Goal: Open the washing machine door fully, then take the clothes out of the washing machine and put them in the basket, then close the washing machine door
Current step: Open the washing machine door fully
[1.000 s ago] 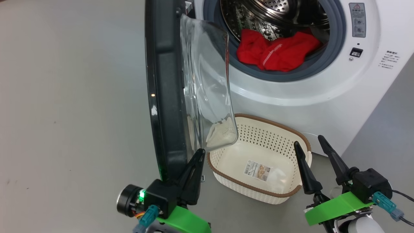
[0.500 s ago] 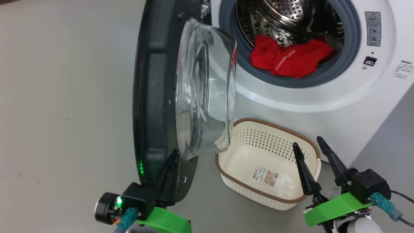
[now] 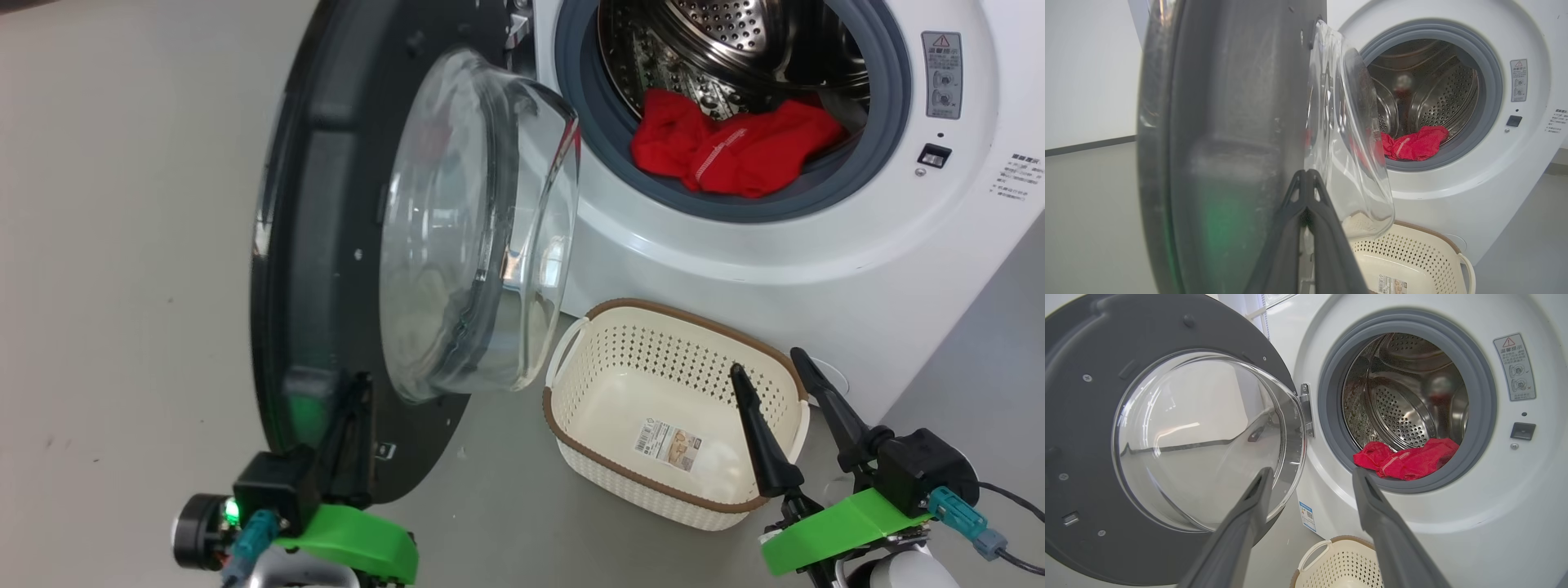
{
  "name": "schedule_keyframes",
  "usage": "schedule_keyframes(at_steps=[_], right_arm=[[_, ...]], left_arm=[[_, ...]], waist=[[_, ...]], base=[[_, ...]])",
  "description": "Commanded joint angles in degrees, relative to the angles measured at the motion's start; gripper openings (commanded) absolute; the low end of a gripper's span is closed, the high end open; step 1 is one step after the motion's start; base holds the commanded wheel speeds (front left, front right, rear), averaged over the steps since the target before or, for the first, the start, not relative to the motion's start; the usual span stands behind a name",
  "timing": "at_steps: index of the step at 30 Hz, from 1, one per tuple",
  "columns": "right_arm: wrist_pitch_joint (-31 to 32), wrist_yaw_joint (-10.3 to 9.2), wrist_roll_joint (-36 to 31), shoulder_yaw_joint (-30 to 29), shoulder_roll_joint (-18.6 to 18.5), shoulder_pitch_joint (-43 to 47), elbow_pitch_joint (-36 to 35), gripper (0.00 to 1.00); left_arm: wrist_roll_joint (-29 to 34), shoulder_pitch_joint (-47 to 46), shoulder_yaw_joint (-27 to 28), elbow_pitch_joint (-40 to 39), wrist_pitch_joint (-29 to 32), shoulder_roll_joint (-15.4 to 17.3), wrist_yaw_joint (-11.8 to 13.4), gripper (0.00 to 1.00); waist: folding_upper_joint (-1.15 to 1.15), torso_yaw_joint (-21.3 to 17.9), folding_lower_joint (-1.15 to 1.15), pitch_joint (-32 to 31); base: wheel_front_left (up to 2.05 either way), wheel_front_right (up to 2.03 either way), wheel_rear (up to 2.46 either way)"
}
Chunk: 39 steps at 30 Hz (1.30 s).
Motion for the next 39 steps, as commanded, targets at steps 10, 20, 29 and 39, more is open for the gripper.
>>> schedule_keyframes(at_steps=[10, 20, 29, 39], right_arm=[[-0.4, 0.35, -1.3, 1.3, 0.1, -1.3, -1.4, 1.00], [0.2, 0.35, -2.7, 1.2, 0.1, -1.8, -1.8, 1.00], [1.6, 0.35, -3.8, 1.2, 0.1, -1.9, -3.0, 1.00], [2.9, 0.35, -4.9, 1.3, 0.1, -2.1, -4.4, 1.00]], left_arm=[[-2.7, -5.3, 6.7, 3.6, -2.9, 2.5, 1.1, 0.00], [-4.3, -8.1, 9.9, 8.1, -5.1, 2.6, 1.2, 0.00], [-4.9, -10.0, 13.2, 11.0, -5.9, 2.4, 1.5, 0.00], [-3.8, -12.3, 16.6, 13.1, -6.0, 2.1, 0.3, 0.00]], waist=[[0.00, -0.7, 0.00, 1.4], [0.00, -0.8, 0.00, 2.7], [0.00, -0.3, 0.00, 3.7], [0.00, -0.2, 0.00, 4.8]], base=[[0.00, 0.00, 0.00], [0.00, 0.00, 0.00], [0.00, 0.00, 0.00], [0.00, 0.00, 0.00]])
